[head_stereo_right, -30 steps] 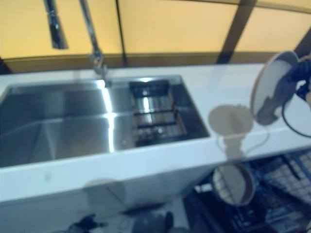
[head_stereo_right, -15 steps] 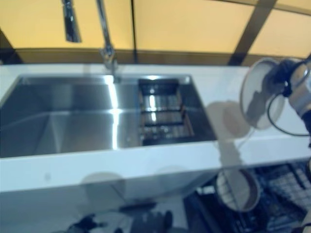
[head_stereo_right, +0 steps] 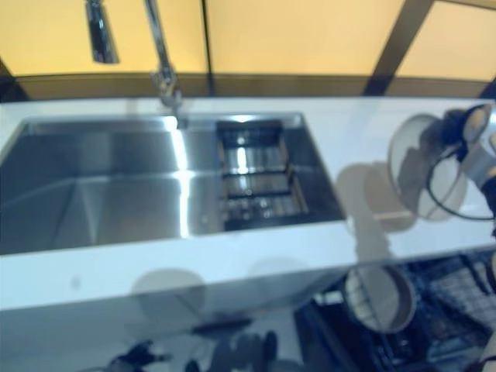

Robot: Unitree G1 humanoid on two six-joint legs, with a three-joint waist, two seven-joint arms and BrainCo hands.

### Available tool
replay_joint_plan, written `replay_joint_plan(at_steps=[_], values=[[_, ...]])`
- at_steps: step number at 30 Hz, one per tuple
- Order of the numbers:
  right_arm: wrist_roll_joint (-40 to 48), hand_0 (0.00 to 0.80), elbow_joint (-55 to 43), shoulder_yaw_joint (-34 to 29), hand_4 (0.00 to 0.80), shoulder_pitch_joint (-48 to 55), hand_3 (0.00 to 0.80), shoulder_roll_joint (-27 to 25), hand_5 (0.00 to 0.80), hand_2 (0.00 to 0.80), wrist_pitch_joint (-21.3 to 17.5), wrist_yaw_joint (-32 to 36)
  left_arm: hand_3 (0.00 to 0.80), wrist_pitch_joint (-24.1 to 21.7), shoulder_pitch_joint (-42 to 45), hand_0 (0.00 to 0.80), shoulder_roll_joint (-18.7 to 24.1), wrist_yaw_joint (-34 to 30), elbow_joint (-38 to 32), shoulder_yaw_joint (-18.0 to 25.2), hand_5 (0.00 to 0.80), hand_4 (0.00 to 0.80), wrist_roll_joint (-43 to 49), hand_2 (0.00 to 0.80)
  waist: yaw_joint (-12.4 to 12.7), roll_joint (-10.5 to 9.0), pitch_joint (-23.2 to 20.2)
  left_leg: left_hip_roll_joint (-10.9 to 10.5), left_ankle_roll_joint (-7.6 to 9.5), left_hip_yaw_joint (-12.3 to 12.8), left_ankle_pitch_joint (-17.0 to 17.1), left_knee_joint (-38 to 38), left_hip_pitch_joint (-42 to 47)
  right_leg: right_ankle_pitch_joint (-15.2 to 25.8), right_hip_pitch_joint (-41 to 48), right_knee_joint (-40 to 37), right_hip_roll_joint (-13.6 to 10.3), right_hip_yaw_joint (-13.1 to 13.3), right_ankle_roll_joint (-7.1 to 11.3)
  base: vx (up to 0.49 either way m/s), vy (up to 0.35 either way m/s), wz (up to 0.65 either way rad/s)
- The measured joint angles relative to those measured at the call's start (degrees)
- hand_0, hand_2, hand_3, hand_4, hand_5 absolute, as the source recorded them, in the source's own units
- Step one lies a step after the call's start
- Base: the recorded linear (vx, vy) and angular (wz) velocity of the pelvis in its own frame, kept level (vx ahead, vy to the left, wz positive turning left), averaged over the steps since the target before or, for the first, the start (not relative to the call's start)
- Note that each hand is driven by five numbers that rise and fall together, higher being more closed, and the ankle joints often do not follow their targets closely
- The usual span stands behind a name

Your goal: Take plates into dishwasher

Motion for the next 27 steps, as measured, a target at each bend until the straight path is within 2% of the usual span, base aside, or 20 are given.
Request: replay_joint_plan(at_steps=[15,27], values=[[-4.2,0.8,-0.2,-1.2,0.8,7.6,0.8,3.4,0.8,0.8,-0.7,0.1,0.0,-0.1,-0.8,0.0,-0.1,0.0,-1.5,0.0,0.0,0.0,-0.1,0.0,0.0,2.81,2.5,0.0,0.08,-0.7,0.1,0.0,-0.7,0.0,-0.2,0.0,-0.3,-0.7,0.01,-0.016,0.002,0.02],[-8.7,0.8,0.2,-3.4,0.8,9.5,0.8,4.6,0.8,0.8,-1.0,-1.4,0.0,-0.7,-1.9,0.0,-0.1,0.0,-2.0,0.0,0.0,0.0,-1.2,0.0,1.0,3.77,4.2,0.0,0.12,-1.2,0.2,0.0,-1.3,0.0,-0.5,0.0,-0.4,-1.2,0.0,-0.001,-0.001,0.01]])
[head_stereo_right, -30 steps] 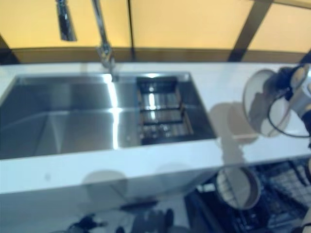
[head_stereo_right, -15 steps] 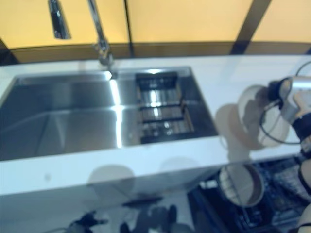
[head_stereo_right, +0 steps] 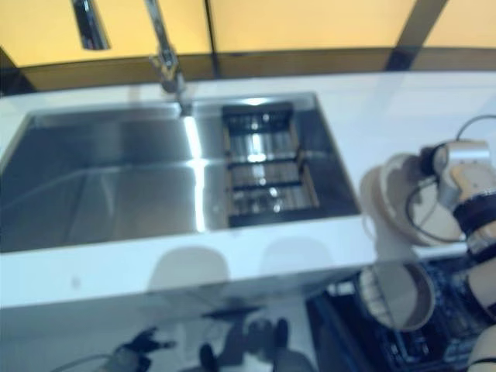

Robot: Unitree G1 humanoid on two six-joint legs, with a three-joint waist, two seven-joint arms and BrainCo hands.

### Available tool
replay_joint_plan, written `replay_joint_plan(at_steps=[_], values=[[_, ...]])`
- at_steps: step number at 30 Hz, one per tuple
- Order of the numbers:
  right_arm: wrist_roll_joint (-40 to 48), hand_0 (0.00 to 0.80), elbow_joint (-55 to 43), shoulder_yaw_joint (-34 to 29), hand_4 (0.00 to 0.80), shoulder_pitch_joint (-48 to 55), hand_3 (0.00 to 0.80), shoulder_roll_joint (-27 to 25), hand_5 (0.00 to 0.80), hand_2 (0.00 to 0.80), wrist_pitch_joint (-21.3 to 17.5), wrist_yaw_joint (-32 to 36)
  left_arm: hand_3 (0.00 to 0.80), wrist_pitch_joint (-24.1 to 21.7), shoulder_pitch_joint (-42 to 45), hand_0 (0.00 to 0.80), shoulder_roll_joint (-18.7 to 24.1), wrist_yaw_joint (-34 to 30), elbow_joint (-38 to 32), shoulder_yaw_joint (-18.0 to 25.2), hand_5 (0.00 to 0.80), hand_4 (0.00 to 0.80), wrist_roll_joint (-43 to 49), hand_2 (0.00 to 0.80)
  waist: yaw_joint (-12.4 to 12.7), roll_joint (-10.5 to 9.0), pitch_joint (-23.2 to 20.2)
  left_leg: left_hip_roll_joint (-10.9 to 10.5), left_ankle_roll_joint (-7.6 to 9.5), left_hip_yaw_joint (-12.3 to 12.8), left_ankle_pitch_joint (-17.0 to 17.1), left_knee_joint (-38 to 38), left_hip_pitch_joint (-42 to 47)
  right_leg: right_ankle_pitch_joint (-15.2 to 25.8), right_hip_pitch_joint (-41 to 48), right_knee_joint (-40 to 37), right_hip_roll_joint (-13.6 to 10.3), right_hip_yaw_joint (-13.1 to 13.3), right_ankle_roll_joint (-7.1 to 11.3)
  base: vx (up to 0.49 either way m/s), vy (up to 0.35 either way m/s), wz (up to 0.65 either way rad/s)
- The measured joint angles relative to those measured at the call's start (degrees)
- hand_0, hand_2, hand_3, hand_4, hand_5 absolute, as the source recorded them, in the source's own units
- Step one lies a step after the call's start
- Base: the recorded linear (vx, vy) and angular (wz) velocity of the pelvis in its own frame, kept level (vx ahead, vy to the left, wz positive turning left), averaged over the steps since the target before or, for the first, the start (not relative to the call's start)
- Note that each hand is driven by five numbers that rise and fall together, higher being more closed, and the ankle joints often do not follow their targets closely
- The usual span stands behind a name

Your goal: Take plates into dishwasher

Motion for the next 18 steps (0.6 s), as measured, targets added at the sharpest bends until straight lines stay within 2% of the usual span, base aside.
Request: replay_joint_plan(at_steps=[18], values=[[-3.3,0.8,0.3,-1.4,0.8,0.6,0.8,0.0,0.8,0.8,0.0,-0.6,0.0,-0.5,0.0,0.0,-0.1,0.0,-0.3,0.0,0.0,0.0,-0.4,0.0,0.4,0.42,0.3,0.0,-0.01,-0.7,0.2,0.0,-0.8,0.0,-0.4,0.0,0.0,-0.6,-0.01,0.001,0.0,0.01]])
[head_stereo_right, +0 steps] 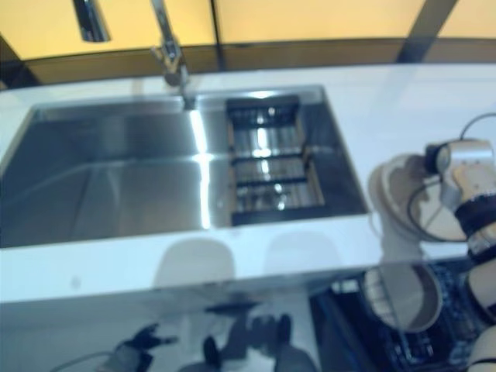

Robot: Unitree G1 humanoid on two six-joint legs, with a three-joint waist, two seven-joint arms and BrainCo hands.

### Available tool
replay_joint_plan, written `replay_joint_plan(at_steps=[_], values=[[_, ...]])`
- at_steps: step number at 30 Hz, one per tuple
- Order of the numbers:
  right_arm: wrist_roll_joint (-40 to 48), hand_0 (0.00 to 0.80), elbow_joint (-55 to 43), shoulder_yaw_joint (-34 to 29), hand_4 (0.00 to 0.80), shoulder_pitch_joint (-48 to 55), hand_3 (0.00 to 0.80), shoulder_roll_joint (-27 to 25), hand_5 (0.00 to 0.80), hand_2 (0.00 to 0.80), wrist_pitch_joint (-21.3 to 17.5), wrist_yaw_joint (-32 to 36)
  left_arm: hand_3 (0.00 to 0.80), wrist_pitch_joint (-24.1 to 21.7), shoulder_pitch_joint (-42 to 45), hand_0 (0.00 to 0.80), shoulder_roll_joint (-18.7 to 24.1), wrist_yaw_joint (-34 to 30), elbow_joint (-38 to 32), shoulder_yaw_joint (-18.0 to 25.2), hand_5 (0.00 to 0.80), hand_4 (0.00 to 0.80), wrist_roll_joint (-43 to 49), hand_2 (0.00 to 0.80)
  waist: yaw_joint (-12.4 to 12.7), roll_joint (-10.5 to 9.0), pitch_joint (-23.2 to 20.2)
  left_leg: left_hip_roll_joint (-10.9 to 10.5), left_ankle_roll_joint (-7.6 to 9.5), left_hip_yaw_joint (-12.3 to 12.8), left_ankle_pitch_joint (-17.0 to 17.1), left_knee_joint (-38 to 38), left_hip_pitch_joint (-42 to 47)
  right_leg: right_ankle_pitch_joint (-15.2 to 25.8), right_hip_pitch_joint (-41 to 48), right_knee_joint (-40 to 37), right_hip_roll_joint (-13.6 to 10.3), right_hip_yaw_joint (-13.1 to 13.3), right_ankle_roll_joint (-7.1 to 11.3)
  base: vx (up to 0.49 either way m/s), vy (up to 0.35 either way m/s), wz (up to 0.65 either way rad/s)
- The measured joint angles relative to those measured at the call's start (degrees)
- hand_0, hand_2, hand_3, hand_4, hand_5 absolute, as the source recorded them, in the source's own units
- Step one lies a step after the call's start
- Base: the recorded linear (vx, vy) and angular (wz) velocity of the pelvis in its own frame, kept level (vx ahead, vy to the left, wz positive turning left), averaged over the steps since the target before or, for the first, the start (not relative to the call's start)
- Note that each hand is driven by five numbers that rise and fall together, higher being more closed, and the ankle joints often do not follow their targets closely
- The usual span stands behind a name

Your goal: Take plates into dishwasher

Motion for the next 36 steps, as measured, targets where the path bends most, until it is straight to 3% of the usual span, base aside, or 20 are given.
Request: replay_joint_plan(at_steps=[6,8,12,13,16,32,36], values=[[0.0,0.8,0.0,-1.2,0.8,0.6,0.8,0.0,0.8,0.8,0.0,0.0,0.0,0.0,0.0,0.0,-0.1,0.0,0.0,0.1,0.0,0.0,0.0,0.0,0.0,-0.11,0.1,0.0,0.01,-0.1,0.0,0.0,0.0,0.0,0.1,0.0,0.1,-0.1,-0.01,0.0,0.0,0.0],[0.0,0.765,0.0,-1.2,0.765,0.6,0.765,0.0,0.765,0.765,0.0,0.0,0.0,0.0,0.0,0.0,-0.1,0.0,0.0,0.2,0.0,0.0,0.0,0.0,0.0,-0.19,0.1,0.0,0.01,-0.1,0.0,0.0,0.1,0.0,0.1,0.1,0.1,-0.1,-0.02,0.0,0.0,0.0],[0.0,0.445,0.0,-1.2,0.445,0.7,0.445,0.0,0.445,0.445,0.1,0.1,0.0,0.0,-0.1,0.0,-0.4,0.0,0.0,0.2,0.0,0.0,0.0,0.0,0.0,-0.44,0.3,-0.1,0.02,-0.1,0.0,0.0,0.2,0.2,0.3,0.2,0.1,-0.1,-0.22,0.0,0.0,0.0],[0.0,0.21,0.0,-1.2,0.21,0.7,0.21,0.0,0.21,0.21,0.2,0.2,0.0,0.0,-0.1,0.0,-0.4,0.0,0.0,0.2,0.0,0.0,0.0,0.0,0.0,-0.53,0.3,-0.1,0.02,-0.1,0.0,0.0,0.3,0.2,0.4,0.2,0.1,-0.1,-0.23,0.0,0.0,0.0],[0.0,0.0,0.0,-1.3,0.0,0.9,0.0,0.0,0.0,0.0,0.2,0.7,0.0,0.0,-0.2,0.0,-0.4,0.0,0.0,0.2,0.0,0.0,0.0,0.0,0.0,-0.79,0.4,-0.1,0.03,0.0,0.0,0.0,1.1,0.0,1.1,0.1,0.1,0.0,-0.06,0.0,0.0,0.0],[0.2,0.0,0.2,-1.8,0.0,0.9,0.0,0.0,0.0,0.0,1.3,0.4,0.0,0.0,-0.3,0.0,-0.4,0.0,0.0,0.3,0.0,0.0,0.0,0.0,0.0,-2.09,0.5,-0.1,0.02,0.1,0.0,0.0,2.0,0.0,2.0,0.2,0.1,0.1,-0.03,0.0,0.0,0.0],[3.2,0.0,0.4,-1.9,0.0,0.9,0.0,-0.4,0.0,0.0,2.2,-2.2,0.0,0.0,-0.3,0.0,-0.4,0.0,0.1,0.3,0.0,0.0,0.0,0.0,-0.2,-3.02,-0.1,0.0,0.02,0.2,0.0,0.0,2.1,0.0,2.0,0.2,0.1,0.2,0.03,0.0,0.0,0.0]])
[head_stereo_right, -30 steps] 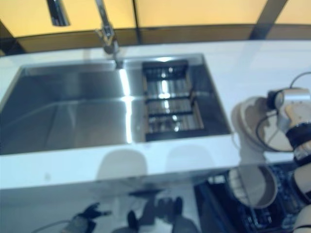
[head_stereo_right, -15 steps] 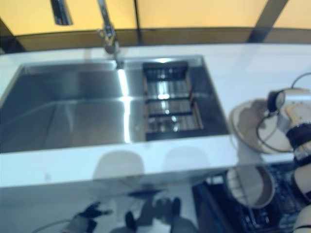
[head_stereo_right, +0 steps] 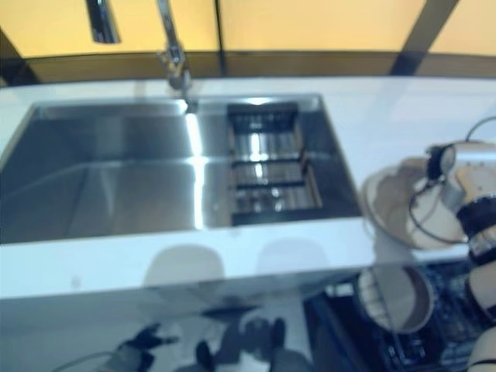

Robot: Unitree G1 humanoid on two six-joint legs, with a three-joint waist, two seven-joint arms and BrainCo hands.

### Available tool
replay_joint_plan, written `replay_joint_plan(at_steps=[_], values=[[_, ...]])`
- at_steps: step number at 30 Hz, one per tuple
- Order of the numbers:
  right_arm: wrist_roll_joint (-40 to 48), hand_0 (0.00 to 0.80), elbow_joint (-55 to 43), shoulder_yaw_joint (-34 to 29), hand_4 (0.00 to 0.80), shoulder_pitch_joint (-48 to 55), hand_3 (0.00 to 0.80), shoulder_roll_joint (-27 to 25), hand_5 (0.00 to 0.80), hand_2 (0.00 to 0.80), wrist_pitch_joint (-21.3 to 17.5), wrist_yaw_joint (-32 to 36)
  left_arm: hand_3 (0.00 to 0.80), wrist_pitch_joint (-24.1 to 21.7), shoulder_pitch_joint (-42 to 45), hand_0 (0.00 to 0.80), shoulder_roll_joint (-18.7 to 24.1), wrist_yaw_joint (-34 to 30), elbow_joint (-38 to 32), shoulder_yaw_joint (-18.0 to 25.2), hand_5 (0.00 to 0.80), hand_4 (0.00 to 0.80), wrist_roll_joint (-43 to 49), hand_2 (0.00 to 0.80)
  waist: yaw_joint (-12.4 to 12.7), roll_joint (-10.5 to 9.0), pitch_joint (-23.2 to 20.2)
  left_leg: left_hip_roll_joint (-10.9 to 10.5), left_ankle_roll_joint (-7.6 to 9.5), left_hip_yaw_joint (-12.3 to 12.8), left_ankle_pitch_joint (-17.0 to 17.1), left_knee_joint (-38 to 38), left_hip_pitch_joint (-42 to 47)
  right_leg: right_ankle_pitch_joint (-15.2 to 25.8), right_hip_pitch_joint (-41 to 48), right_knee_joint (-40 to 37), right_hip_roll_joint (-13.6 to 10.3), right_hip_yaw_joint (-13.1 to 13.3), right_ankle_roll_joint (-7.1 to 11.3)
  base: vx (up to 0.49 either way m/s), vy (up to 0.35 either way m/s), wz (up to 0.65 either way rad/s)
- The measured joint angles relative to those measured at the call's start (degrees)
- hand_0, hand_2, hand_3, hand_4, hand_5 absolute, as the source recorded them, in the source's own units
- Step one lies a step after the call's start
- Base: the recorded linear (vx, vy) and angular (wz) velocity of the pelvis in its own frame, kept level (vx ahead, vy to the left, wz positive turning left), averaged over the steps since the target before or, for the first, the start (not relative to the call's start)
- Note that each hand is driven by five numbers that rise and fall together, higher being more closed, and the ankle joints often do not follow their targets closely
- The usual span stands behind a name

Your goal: Take plates into dishwasher

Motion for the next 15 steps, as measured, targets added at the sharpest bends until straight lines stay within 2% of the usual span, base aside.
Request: replay_joint_plan(at_steps=[8,15], values=[[5.4,0.0,-1.8,-5.1,0.0,0.0,0.0,-1.0,0.0,0.0,4.0,-7.8,0.0,0.0,0.4,0.0,0.0,0.0,0.1,0.0,0.0,0.0,0.0,0.0,-1.2,-1.98,-1.7,-0.1,0.01,0.5,0.0,0.0,0.3,0.1,0.1,0.0,0.0,0.6,-0.12,0.01,0.013,-0.02],[8.4,0.0,-11.9,-11.7,0.0,6.0,0.0,-4.2,0.0,0.0,6.3,-10.9,0.0,0.1,0.4,0.0,0.1,0.0,0.4,0.1,0.0,0.0,0.0,0.0,-3.1,-2.11,-2.4,-0.3,-0.01,1.0,0.0,0.0,1.1,0.1,0.5,0.0,0.2,1.2,0.01,0.001,0.017,-0.04]])
